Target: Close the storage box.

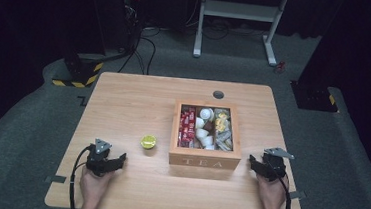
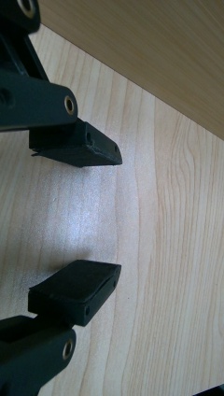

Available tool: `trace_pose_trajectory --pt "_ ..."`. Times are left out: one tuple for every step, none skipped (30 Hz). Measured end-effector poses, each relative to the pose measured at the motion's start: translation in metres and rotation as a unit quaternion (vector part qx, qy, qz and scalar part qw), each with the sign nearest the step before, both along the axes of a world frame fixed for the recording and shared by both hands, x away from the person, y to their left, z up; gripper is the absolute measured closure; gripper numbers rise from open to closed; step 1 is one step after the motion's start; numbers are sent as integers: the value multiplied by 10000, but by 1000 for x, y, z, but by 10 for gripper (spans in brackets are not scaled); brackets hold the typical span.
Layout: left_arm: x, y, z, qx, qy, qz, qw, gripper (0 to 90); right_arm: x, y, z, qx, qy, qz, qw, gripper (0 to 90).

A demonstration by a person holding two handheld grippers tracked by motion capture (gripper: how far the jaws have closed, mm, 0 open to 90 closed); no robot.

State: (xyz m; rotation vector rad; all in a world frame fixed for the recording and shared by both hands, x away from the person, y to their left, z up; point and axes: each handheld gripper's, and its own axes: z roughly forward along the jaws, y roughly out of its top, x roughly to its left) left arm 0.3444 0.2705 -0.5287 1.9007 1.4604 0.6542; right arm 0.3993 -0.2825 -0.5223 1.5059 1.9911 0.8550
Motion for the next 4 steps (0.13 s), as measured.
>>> trace_pose_trajectory --pt "0 0 0 0 0 0 10000 244 0 0 0 0 0 0 10000 411" --pt "0 0 0 0 0 0 10000 244 0 0 0 -1 0 -2 10000 408" --pt "0 0 0 -1 0 0 10000 244 0 0 0 1 1 -1 10000 407" --pt "0 0 0 -4 0 -1 10000 244 0 0 0 11 11 -12 10000 407"
